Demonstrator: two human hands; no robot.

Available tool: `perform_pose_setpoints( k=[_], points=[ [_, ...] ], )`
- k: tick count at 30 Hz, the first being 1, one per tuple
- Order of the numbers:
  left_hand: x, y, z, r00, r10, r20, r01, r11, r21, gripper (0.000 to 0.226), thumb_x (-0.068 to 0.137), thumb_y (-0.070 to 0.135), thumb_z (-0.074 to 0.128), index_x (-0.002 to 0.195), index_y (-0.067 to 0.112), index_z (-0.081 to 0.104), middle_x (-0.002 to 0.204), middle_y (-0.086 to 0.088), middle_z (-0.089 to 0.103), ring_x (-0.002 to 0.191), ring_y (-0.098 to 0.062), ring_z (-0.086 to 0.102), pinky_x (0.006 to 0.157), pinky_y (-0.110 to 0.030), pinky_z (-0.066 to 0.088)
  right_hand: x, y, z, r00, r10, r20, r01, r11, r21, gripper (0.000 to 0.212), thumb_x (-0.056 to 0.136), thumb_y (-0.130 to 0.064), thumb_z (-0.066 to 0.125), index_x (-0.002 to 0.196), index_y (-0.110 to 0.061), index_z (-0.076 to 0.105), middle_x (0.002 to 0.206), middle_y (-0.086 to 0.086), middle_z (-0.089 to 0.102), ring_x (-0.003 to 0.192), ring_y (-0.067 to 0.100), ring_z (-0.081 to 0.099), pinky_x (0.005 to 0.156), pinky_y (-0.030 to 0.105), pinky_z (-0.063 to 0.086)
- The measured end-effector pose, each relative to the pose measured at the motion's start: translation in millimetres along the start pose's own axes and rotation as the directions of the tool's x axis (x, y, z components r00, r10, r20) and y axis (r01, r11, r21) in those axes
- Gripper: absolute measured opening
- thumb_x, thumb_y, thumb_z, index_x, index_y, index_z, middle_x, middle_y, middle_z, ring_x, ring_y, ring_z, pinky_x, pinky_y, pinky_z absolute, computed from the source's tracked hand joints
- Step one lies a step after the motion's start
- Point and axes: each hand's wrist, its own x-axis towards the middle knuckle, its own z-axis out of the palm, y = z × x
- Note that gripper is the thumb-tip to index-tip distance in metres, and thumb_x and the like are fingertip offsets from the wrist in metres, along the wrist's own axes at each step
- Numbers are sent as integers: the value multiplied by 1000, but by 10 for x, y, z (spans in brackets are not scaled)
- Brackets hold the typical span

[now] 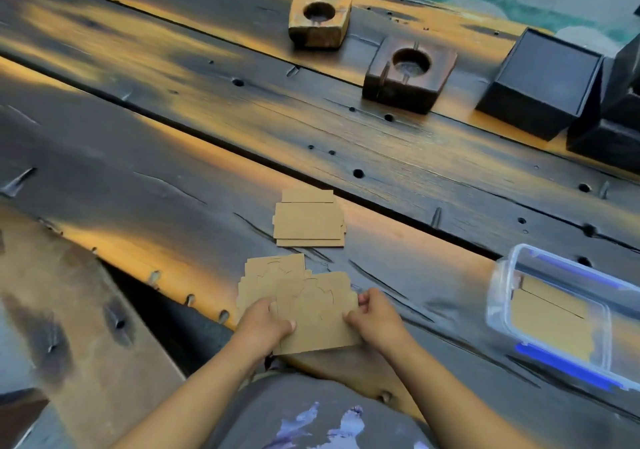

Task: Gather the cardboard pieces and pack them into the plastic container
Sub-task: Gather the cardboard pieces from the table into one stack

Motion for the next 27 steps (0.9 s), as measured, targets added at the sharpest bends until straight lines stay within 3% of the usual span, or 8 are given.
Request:
perform_pose_setpoints(
  k=[3,6,9,14,21,27],
  points=[
    [184,-32,-389,999,30,-16,-28,988,153,31,84,22,71,109,10,58,114,-9,65,105,-27,61,90,-41,55,95,-368,210,1000,-23,1,23,999,-30,21,79,-21,65,91,-17,49,79,-1,56,79,21,56,69,34,41],
    [390,-91,-680,999,37,19,-40,989,145,23,84,19,69,104,14,59,112,-10,67,102,-27,64,88,-43,56,231,-686,386,1000,-15,1,15,998,-61,20,80,-21,62,95,-14,53,80,-2,55,78,19,54,69,35,42],
    [562,-101,-845,999,38,23,-42,985,165,38,83,22,70,117,7,59,117,-11,66,107,-28,63,92,-45,54,315,-848,486,1000,5,-4,-5,997,-80,20,81,-22,61,97,-13,53,83,-1,56,80,20,55,70,35,42],
    [765,-136,-960,999,44,25,-48,972,231,40,82,26,70,115,7,58,116,-11,64,106,-27,62,88,-40,54,364,-918,638,1000,19,-10,-21,990,-140,24,83,-23,63,100,-10,52,88,3,56,88,26,58,76,40,46],
    [836,-140,-854,999,-14,36,8,990,144,47,81,23,70,123,8,54,120,-11,62,109,-28,60,92,-43,53,442,-861,667,997,-56,-58,38,962,-271,18,84,-24,57,93,-9,53,91,8,60,81,25,56,67,37,44],
    [855,-111,-859,997,-31,72,19,987,159,47,81,25,69,122,10,51,118,-9,62,105,-25,61,85,-39,55,490,-845,590,994,-106,-7,96,925,-368,22,86,-33,57,90,-13,50,92,6,59,79,23,54,64,34,41]
  ],
)
